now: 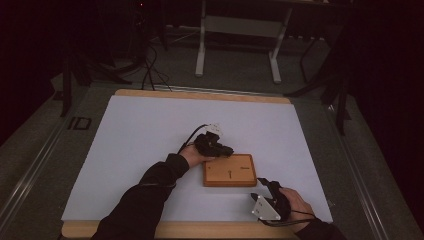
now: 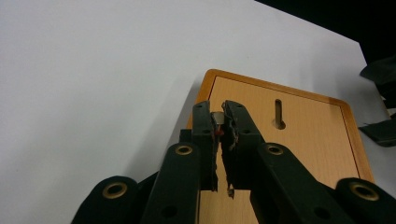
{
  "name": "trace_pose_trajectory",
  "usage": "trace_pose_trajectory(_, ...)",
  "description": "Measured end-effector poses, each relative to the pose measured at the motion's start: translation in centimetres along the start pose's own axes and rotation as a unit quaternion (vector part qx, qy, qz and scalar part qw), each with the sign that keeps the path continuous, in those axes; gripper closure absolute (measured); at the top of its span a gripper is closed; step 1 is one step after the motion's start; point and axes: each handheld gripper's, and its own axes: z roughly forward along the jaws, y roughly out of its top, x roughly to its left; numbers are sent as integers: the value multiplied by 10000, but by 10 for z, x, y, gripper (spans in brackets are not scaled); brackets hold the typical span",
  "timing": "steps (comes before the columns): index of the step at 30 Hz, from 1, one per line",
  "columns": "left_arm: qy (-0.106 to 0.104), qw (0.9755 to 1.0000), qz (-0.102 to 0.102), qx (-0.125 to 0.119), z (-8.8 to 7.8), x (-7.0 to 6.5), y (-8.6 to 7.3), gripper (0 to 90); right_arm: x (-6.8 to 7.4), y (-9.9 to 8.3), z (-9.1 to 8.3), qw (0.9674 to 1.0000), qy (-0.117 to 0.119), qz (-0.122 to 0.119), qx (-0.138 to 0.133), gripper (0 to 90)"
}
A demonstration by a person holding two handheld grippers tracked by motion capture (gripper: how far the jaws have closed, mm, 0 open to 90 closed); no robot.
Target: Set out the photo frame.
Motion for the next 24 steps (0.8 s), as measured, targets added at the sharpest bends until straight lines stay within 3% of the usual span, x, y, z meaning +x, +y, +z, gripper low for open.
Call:
trace_pose_trajectory(7, -23, 10000, -18, 11, 0, 1, 0, 842, 6, -2, 12, 9980, -187, -599, 90, 475)
trace_pose_trajectory(9, -21, 10000, -30, 27, 0, 1, 1, 842, 10, -3, 14, 9940, -428, -1007, 50, 508)
trace_pose_trajectory(11, -12, 10000, -26, 21, 0, 1, 1, 842, 17, -5, 17, 9868, -719, -1451, 12, 538)
trace_pose_trajectory(13, -8, 10000, -7, 37, 0, 0, 1, 842, 18, -4, 19, 9857, -652, -1551, 29, 564)
trace_pose_trajectory(17, -14, 10000, 1, 46, 0, 0, 1, 841, 20, -4, 25, 9824, -733, -1717, 89, 587)
trace_pose_trajectory(24, -30, 10000, -24, 45, 0, 1, 1, 841, 21, -1, 30, 9802, -780, -1814, 131, 624)
